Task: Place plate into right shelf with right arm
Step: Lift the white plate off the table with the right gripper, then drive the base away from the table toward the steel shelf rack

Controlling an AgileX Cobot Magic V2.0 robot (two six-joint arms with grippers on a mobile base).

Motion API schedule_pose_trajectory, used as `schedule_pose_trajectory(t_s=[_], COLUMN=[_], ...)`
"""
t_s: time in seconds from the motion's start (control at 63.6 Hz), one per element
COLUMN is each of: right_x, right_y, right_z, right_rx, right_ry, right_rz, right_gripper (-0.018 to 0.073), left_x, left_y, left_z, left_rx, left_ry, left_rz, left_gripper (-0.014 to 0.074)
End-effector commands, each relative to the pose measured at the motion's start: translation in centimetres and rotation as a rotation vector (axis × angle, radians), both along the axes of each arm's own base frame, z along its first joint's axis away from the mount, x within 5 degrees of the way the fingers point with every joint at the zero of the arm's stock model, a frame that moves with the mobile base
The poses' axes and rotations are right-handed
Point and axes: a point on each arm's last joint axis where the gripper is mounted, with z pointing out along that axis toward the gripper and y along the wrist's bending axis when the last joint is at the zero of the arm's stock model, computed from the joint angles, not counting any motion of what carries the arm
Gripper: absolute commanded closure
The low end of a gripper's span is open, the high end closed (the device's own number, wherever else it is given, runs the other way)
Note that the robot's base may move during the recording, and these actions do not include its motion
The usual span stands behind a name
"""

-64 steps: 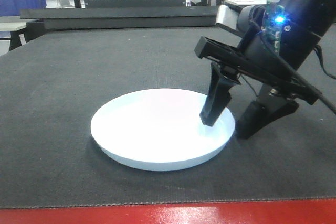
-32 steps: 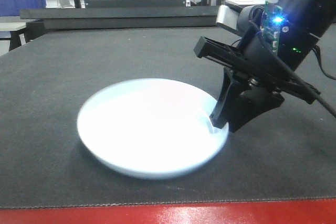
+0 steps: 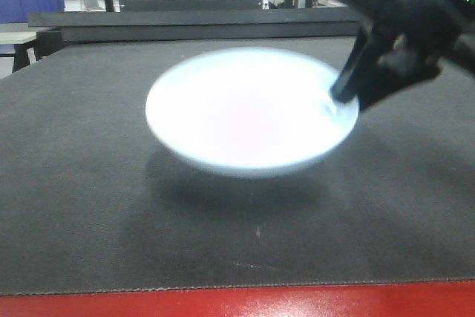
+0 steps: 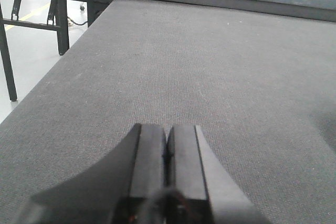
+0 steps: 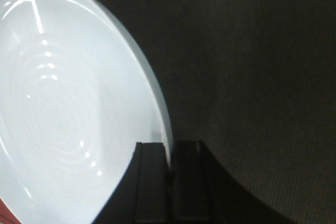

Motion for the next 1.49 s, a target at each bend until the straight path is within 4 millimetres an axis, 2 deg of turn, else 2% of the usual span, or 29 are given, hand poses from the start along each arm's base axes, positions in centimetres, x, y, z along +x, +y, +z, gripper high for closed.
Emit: schedule_pose_trajectory(t_s=[0.0,0.126,0.267,0.362,0.503,0.582,0.739,0.881,1.006,1.478], right_x=[-1.5,-4.3,-9.6,-12.7,-17.7,-20.2,-23.9,-25.5,-25.9,-25.8], right_y=[-1.2,-2.4,-4.2,-5.4,-6.9,-7.7,-8.9,-9.7,-10.1,-10.1], right_z=[5.0,8.9,13.8,15.6,16.3,15.6,13.4,11.2,9.9,9.6], right_rx=[0.038,0.007,-0.020,-0.024,0.015,0.036,0.072,0.093,0.107,0.106], right_ry=[-0.201,-0.390,-0.658,-0.811,-0.998,-1.077,-1.210,-1.301,-1.352,-1.351], right_rz=[-0.036,-0.040,-0.061,-0.096,-0.156,-0.186,-0.245,-0.300,-0.340,-0.343], right_gripper=[0.0503,0.0503,0.0503,0.0503,0.0503,0.0503,0.0503,0.0503,0.0503,0.0503], left_x=[0.0,0.0,0.0,0.0,0.0,0.0,0.0,0.0,0.0,0.0], left_y=[0.0,0.0,0.0,0.0,0.0,0.0,0.0,0.0,0.0,0.0], left_z=[0.5,0.5,0.5,0.5,0.5,0.5,0.5,0.5,0.5,0.5], left_rx=[-0.011,-0.011,-0.011,-0.011,-0.011,-0.011,-0.011,-0.011,-0.011,-0.011], left_ry=[-0.085,-0.085,-0.085,-0.085,-0.085,-0.085,-0.085,-0.085,-0.085,-0.085], left_rz=[-0.002,-0.002,-0.002,-0.002,-0.002,-0.002,-0.002,-0.002,-0.002,-0.002], left_gripper=[0.0643,0.0643,0.0643,0.0643,0.0643,0.0643,0.0643,0.0643,0.0643,0.0643])
